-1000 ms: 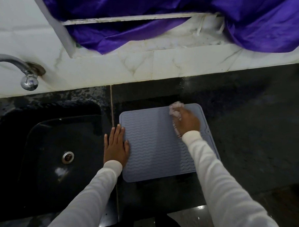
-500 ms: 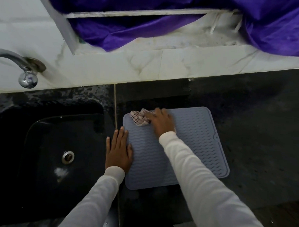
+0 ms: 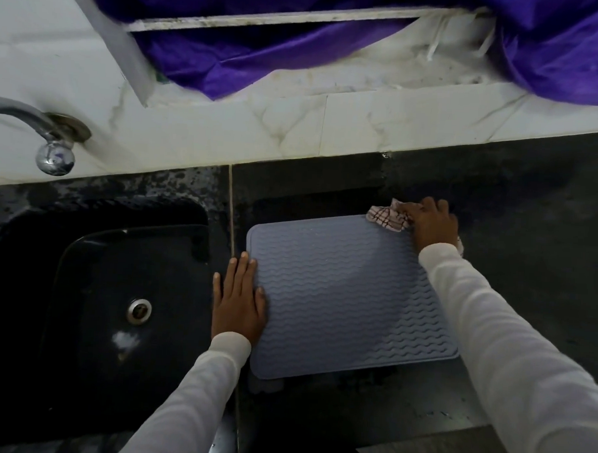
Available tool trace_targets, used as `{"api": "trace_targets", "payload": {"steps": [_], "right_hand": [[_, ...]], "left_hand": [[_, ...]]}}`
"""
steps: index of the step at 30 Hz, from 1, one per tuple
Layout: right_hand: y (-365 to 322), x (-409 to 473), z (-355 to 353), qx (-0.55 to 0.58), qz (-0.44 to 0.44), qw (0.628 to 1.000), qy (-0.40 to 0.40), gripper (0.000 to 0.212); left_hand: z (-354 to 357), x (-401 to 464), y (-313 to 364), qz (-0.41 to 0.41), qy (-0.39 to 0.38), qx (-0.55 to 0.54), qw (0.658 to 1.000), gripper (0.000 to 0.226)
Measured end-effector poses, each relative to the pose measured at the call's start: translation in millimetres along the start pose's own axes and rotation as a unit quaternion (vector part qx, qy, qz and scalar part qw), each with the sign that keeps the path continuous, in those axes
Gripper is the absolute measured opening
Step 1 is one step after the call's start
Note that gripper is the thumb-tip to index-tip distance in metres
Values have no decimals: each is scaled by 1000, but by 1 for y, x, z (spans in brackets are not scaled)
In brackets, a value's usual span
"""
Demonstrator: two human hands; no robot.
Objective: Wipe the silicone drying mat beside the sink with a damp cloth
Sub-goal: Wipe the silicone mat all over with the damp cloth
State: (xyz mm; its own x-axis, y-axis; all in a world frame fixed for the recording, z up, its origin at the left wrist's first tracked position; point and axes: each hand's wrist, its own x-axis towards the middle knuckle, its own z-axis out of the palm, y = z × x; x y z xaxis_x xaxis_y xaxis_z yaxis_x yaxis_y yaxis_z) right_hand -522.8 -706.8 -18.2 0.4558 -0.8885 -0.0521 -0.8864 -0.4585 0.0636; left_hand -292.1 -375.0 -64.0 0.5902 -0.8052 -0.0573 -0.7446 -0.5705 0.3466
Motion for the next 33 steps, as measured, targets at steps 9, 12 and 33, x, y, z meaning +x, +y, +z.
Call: {"api": "trace_targets", "payload": {"steps": [9,12,33], "right_hand": [[28,-19,-14,57,118,991,14,40],[41,-37,-35,79,117,990,24,41],[-196,-42,-8,84,-214,973,-25,43]], "left_hand": [[-2,0,0,-4,-6,11,1000,58],[-2,0,-1,-2,-11,6,1000,59],[3,2,-3,1,-5,14,1000,60]]}}
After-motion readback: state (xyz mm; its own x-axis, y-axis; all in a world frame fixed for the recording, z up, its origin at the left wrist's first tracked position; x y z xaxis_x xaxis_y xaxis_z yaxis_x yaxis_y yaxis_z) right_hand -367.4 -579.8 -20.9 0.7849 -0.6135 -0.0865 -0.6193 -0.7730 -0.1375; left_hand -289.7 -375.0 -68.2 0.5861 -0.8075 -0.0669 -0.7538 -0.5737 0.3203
